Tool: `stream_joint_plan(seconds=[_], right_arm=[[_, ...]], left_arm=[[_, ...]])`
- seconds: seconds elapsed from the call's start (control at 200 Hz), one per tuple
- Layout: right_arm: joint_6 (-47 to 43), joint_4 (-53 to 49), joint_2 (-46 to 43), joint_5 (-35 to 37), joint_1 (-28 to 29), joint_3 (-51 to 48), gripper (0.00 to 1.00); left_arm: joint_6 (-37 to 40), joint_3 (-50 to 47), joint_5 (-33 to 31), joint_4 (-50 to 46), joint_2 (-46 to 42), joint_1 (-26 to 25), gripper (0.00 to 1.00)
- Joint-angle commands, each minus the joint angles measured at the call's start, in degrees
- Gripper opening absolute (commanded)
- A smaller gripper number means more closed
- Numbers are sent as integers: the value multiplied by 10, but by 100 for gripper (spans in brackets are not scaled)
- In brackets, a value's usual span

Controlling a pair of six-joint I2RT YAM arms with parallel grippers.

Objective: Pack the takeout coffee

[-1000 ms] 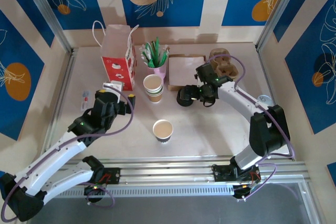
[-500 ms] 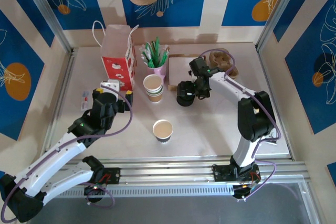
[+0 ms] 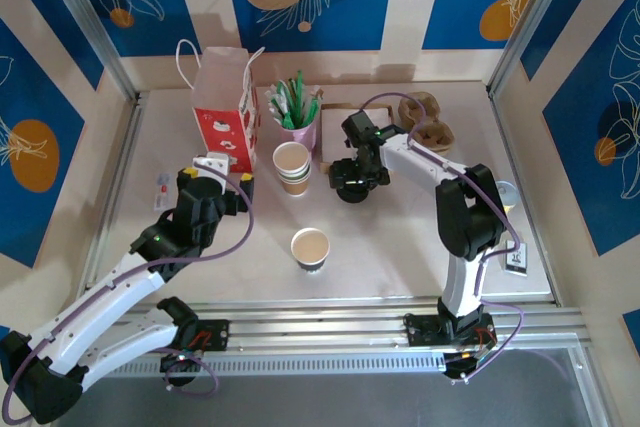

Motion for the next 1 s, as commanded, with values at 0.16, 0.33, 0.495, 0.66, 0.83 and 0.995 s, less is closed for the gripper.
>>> stream_joint_plan(seconds=[0.16,0.33,0.495,0.66,0.83,0.995], right_arm=[[-14,-21,16,15,-2,19,92],[-13,-20,19,12,-3,25,89],[-16,-19,22,9,-3,30,85],[-19,-20,29,6,-3,36,84],[-20,-23,35,6,-4,40,81],[-22,-23,37,9,-5,44,78]], left_arm=[[8,-6,-3,17,-6,4,100],[9,-7,-3,16,-4,4,100],[10,-7,-2,17,-2,4,100],[10,-7,-2,18,-2,4,100],[12,-7,-2,18,-2,4,100],[13,-7,-1,18,-1,4,100]])
